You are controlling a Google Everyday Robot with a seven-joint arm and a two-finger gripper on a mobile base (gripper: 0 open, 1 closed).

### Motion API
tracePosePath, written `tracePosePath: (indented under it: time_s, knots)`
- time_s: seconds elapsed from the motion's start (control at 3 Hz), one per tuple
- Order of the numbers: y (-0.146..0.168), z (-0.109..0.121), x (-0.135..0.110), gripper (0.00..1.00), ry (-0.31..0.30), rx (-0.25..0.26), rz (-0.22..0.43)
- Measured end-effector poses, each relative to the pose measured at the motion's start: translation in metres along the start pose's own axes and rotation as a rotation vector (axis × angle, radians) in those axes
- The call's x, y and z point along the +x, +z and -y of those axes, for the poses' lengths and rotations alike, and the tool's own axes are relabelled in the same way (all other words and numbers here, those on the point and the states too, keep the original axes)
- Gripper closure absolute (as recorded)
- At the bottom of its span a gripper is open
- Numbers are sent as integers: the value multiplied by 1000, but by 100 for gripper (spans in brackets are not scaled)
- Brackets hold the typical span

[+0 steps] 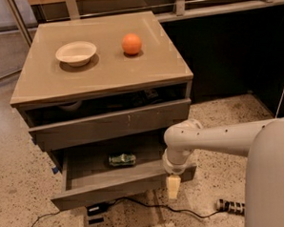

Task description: Open middle drawer

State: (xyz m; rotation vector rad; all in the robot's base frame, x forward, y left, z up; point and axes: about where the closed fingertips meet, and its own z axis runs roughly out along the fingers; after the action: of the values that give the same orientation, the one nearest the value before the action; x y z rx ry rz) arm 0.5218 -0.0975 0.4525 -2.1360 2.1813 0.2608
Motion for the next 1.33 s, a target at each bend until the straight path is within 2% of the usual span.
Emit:
tracePosePath:
  time_s: [0.33,1.0,1.33]
  knots:
    - [-10,28,-16,0,-38,39,3]
    - [-19,56,-26,0,-63,64,-6]
    - [-20,58,-27,23,-63,65,-6]
